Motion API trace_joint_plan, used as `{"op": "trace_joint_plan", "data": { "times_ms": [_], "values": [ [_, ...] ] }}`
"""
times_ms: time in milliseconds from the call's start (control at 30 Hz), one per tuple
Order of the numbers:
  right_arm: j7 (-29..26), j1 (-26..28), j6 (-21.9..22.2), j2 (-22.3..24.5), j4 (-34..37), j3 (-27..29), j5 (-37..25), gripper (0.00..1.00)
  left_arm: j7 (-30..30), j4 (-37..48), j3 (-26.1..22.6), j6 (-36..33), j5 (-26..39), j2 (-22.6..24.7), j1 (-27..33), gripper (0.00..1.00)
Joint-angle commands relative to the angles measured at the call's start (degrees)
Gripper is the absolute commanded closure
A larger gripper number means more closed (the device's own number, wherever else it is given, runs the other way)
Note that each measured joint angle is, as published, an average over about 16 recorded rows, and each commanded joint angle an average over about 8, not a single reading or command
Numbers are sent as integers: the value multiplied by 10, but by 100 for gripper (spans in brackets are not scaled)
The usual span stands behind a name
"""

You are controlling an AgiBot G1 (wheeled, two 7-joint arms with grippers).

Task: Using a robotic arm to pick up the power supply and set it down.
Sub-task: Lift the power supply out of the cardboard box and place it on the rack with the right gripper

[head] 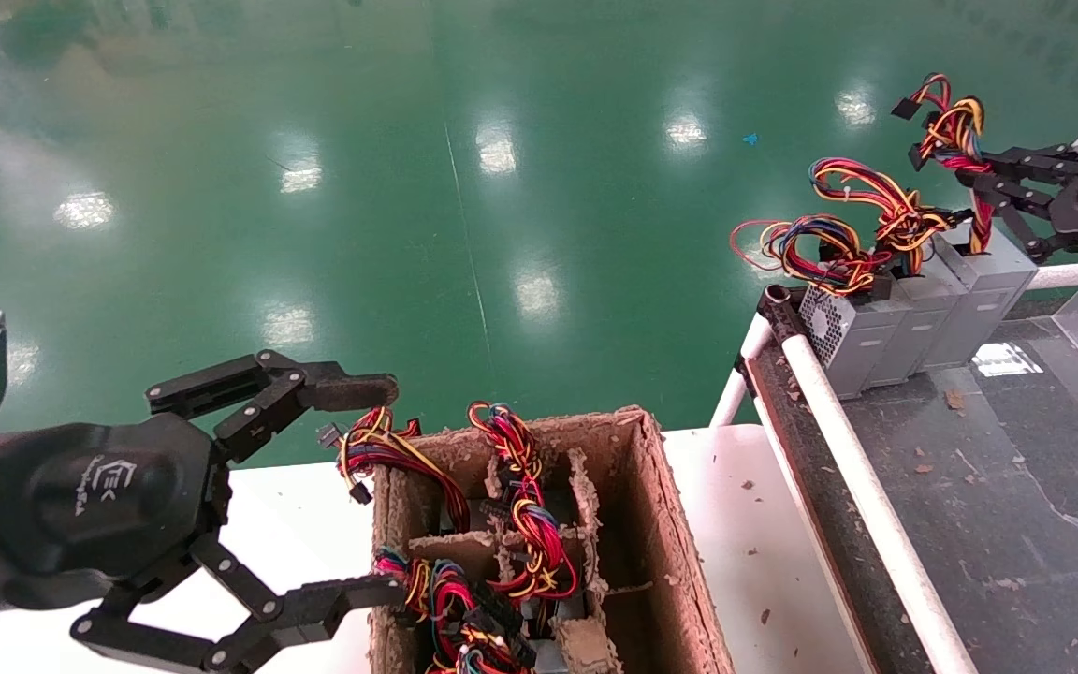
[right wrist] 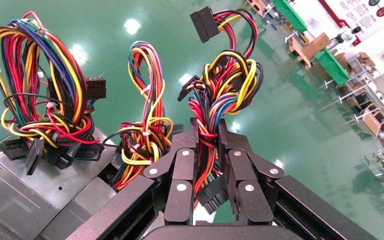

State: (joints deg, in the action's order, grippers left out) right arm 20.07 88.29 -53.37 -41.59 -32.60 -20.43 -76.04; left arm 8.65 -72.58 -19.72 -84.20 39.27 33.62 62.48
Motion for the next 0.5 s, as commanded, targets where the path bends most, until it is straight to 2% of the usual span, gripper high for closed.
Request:
{"op": "trace_joint_plan", "data": {
  "times_ms": [33, 167, 200, 233, 433, 467, 500],
  "values": [
    [1, 4, 2, -4, 4, -3, -4, 100, 0, 0, 0, 0, 0, 0, 0, 0],
    [4, 6, 4, -6, 14, -4, -7, 100, 0, 0, 0, 0, 0, 0, 0, 0],
    [5, 7, 4, -7, 16, -4, -7, 97, 0, 0, 0, 0, 0, 0, 0, 0],
    [6, 7, 5, -8, 18, -4, -8, 87, 0, 0, 0, 0, 0, 0, 0, 0],
    [13, 11, 4, -11, 30, -4, -8, 12, 0, 0, 0, 0, 0, 0, 0, 0],
    [14, 12, 3, -11, 32, -4, -7, 3, 0, 0, 0, 0, 0, 0, 0, 0],
    [15, 12, 3, -12, 33, -4, -7, 0, 0, 0, 0, 0, 0, 0, 0, 0]
  ]
}}
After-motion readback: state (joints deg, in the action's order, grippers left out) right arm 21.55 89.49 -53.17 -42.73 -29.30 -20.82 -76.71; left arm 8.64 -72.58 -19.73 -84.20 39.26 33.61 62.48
